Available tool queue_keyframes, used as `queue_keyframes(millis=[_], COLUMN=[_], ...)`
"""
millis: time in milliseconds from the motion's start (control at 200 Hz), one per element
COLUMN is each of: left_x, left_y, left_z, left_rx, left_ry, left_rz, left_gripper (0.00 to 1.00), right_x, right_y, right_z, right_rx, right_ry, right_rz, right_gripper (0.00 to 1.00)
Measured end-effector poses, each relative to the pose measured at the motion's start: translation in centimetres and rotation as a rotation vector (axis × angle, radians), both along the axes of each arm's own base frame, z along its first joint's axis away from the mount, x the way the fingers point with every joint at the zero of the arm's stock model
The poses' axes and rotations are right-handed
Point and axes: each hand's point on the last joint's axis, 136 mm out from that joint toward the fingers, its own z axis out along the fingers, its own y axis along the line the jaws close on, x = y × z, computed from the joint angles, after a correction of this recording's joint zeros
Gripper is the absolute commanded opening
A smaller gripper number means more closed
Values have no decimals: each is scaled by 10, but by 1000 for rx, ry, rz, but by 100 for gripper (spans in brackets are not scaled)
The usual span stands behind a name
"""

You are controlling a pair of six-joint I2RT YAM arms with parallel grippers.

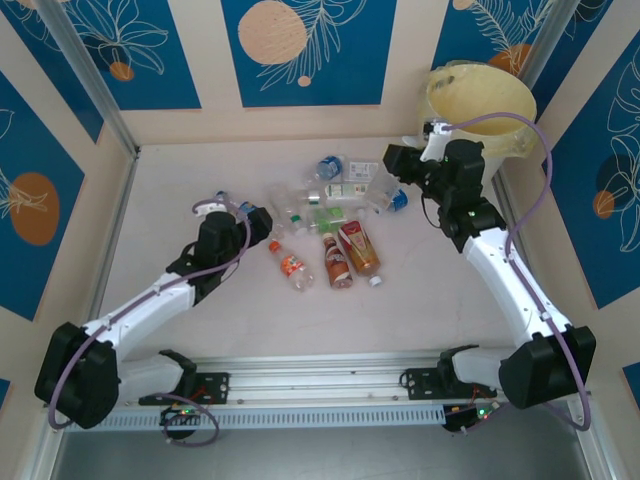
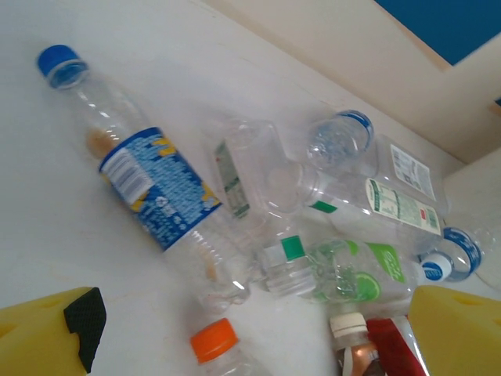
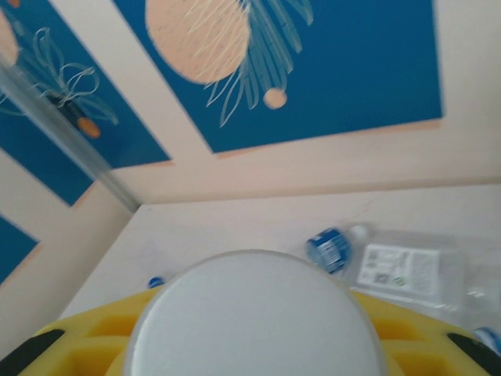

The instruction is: Put the plastic bottles in the bin

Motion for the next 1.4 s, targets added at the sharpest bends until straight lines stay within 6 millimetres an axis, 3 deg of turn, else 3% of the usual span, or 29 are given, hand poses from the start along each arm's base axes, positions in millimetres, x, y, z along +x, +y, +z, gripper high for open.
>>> queue_keyframes(millis=[120, 445, 785, 960, 1075, 1275, 1400], left_x=[-3, -10, -18, -21, -20, -22, -24], left_y=[12, 25, 38, 42, 44, 47, 50], left_z=[0, -8, -15, -20, -20, -12, -10], left_rx=[-16, -46, -63, -67, -72, -83, -85], left_ry=[-2, 13, 19, 29, 30, 10, -1], left_rz=[42, 92, 129, 145, 153, 160, 167], left_gripper=[100, 100, 100, 100, 100, 100, 100], right_x=[9, 34, 78, 96, 116, 149, 156], right_y=[-24, -91, -165, -180, -188, -201, -203], right_z=[19, 111, 148, 139, 115, 80, 67], right_rx=[-52, -121, -195, -214, -234, -274, -270], right_ry=[-64, -318, -401, -381, -344, -273, -239], right_rz=[-89, -318, -607, -697, -751, -822, -825], right_gripper=[0, 1, 3, 8, 15, 18, 23])
